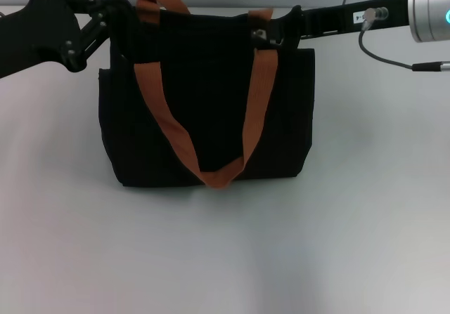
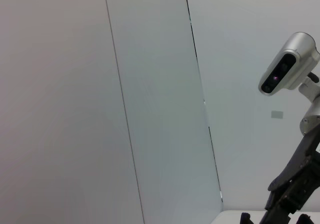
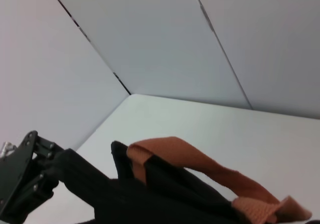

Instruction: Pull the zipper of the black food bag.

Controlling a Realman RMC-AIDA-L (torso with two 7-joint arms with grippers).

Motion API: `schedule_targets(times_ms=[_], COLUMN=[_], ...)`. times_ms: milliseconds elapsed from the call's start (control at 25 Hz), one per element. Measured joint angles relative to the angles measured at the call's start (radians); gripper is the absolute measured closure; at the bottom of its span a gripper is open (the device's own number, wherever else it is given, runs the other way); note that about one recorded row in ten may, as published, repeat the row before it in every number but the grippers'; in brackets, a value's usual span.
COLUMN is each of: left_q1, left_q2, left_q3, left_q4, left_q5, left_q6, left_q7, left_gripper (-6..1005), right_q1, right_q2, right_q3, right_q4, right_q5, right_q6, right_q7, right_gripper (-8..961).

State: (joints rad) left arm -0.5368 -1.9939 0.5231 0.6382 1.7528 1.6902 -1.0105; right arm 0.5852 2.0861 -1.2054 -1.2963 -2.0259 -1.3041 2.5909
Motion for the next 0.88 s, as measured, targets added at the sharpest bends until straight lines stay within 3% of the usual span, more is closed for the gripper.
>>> schedule_targets(times_ms=[200, 360, 400, 440, 560, 760, 880], left_q1=[0.0, 0.0, 0.0, 0.0, 0.0, 0.001, 0.006], left_q2=[0.0, 0.0, 0.0, -0.001, -0.007, -0.011, -0.011], left_q3=[0.0, 0.0, 0.0, 0.001, 0.001, 0.003, 0.006], left_q4=[0.0, -0.001, -0.001, -0.001, -0.002, -0.002, -0.002], left_q5=[0.0, 0.0, 0.0, 0.0, 0.001, 0.005, 0.005], left_q6=[-0.001, -0.001, -0.001, -0.001, -0.002, -0.004, -0.004], left_q7=[0.0, 0.0, 0.0, 0.0, 0.0, -0.011, -0.022], left_gripper=[914, 914, 914, 914, 914, 914, 914], right_q1=[-0.011, -0.056, -0.081, -0.081, -0.095, -0.091, -0.103], right_q2=[-0.006, -0.004, -0.005, -0.005, -0.007, -0.007, -0.008], right_q3=[0.041, 0.089, 0.1, 0.1, 0.119, 0.139, 0.133], right_q4=[0.065, 0.118, 0.169, 0.169, 0.307, 0.488, 0.56], right_q5=[0.122, 0.296, 0.413, 0.413, 0.573, 0.608, 0.575], right_q6=[-0.017, -0.05, -0.087, -0.087, -0.212, -0.362, -0.426], right_q7=[-0.138, -0.37, -0.523, -0.523, -0.77, -1.03, -1.176], right_gripper=[844, 681, 640, 614, 536, 405, 276])
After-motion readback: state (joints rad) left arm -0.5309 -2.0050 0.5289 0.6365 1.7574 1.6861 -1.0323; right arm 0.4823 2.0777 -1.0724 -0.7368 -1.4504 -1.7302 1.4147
